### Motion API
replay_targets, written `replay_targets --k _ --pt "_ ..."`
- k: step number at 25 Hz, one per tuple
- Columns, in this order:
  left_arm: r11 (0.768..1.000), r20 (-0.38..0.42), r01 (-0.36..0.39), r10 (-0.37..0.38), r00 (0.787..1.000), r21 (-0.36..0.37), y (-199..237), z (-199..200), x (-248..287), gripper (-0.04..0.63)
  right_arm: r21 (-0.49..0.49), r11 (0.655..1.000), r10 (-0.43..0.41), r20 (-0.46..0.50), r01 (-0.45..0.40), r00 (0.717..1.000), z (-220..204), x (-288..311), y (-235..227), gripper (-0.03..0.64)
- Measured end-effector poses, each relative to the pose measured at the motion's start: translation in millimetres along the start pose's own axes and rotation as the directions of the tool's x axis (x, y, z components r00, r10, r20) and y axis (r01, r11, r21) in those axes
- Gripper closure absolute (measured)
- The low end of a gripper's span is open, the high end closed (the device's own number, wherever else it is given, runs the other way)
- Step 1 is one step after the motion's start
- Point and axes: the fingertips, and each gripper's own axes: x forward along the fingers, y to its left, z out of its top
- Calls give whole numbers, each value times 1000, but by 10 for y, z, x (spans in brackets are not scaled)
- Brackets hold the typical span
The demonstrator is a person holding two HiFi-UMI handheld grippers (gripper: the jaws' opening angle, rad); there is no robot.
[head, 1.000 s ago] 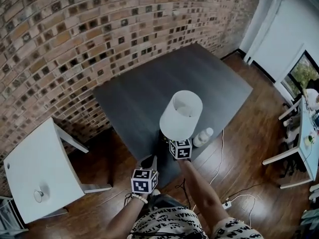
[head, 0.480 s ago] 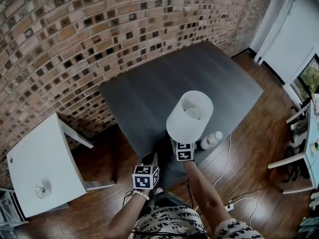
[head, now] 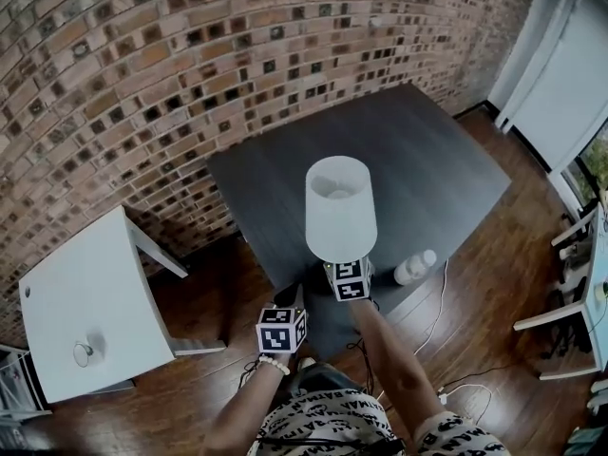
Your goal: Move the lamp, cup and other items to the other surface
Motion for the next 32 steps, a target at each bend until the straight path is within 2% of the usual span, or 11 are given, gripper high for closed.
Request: replay_targets --k 8,14,18,22,29,32 --pt "998 47 -50 53 998 -49 298 93 -413 594 15 999 43 109 -45 993 645 -69 380 604" --pt "986 93 -129 139 986 -107 708 155 -926 594 -35 991 130 145 -126 981 1103 -86 1032 604" --pt "972 115 -189 205 972 -141 1070 122 -1402 594 -53 980 198 178 -191 964 1374 -129 1655 604" --pt "948 126 -259 284 950 -185 1495 2 -1968 594 -63 959 285 206 -278 936 1701 -221 2464 604" --pt "909 128 -343 379 916 -239 2157 -361 -2995 594 -94 913 408 225 -397 885 2041 -473 3913 604" --pt "882 118 -379 423 898 -279 2460 -586 -3456 594 -113 889 457 215 -443 863 2118 -557 4552 604"
